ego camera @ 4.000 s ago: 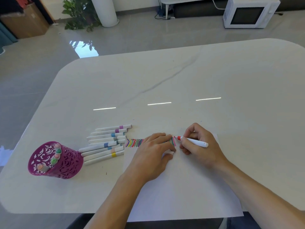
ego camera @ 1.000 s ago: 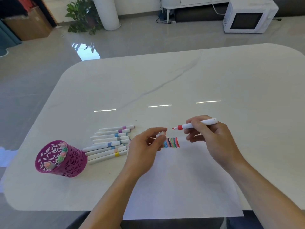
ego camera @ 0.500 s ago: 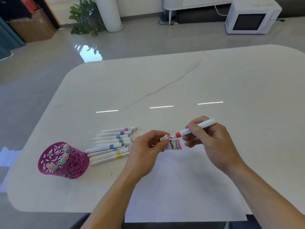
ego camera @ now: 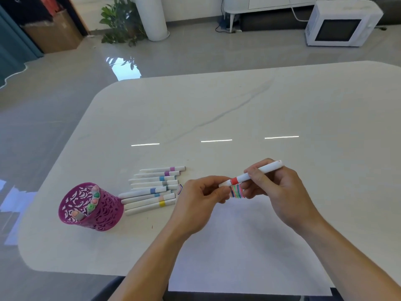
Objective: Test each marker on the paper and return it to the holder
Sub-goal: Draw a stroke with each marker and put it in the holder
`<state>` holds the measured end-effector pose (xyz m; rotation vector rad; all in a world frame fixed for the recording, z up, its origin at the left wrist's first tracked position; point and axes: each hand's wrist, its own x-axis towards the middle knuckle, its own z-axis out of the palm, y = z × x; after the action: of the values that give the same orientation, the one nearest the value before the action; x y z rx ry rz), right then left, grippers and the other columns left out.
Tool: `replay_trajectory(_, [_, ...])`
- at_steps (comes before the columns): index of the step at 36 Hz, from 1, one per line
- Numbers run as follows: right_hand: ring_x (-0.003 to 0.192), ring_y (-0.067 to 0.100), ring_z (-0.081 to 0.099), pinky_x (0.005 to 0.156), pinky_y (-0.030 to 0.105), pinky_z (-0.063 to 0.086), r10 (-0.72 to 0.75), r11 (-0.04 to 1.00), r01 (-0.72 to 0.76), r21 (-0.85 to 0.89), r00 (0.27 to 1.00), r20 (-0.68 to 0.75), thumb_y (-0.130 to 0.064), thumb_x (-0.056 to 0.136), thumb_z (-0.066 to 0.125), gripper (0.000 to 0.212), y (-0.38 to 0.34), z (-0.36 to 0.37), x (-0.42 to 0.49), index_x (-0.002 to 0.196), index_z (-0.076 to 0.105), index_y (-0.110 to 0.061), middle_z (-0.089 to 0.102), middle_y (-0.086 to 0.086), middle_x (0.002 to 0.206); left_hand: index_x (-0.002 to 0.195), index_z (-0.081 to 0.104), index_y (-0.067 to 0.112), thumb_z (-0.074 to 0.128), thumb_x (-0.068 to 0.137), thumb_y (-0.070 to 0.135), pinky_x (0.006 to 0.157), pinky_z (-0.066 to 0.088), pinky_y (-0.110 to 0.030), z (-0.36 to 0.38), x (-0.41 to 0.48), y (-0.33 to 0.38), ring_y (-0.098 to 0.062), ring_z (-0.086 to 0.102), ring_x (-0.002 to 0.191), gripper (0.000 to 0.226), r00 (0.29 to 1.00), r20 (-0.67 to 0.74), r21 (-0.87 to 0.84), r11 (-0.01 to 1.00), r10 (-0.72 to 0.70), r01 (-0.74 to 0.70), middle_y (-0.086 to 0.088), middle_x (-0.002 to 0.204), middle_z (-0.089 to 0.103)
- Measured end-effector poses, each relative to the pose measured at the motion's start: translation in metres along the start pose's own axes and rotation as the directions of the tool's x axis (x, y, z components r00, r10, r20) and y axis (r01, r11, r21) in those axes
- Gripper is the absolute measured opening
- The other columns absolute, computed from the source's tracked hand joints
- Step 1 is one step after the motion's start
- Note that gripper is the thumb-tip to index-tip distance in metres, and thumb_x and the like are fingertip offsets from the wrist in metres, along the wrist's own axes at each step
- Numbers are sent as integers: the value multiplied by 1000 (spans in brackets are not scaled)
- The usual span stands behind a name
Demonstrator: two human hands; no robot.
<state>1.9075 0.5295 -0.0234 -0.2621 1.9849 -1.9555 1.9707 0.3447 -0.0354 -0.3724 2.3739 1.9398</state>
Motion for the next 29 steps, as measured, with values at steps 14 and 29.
replay_trajectory(14, [74, 33, 74, 75, 38, 64, 43, 993, -41, 109, 999, -16, -17, 103, 61, 22, 9, 2, 0, 95, 69, 2, 76, 19, 81, 95, 75, 36, 64, 95, 5, 65, 50, -12, 8, -6, 6, -4, 64, 62, 32, 993, -94, 27, 997, 77, -75, 3, 71, 72])
replay_trajectory(29, [74, 23, 73, 71, 32, 64, 248, 960, -254, 120, 967, 61, -32, 93, 69, 34, 4, -4, 1, 110, 72, -2, 77, 16, 87, 99, 78, 22, 75, 88, 16, 71, 51, -18, -13, -2, 13, -12, 68, 78, 13, 985, -158, -192, 976, 69, -99, 6, 80, 72])
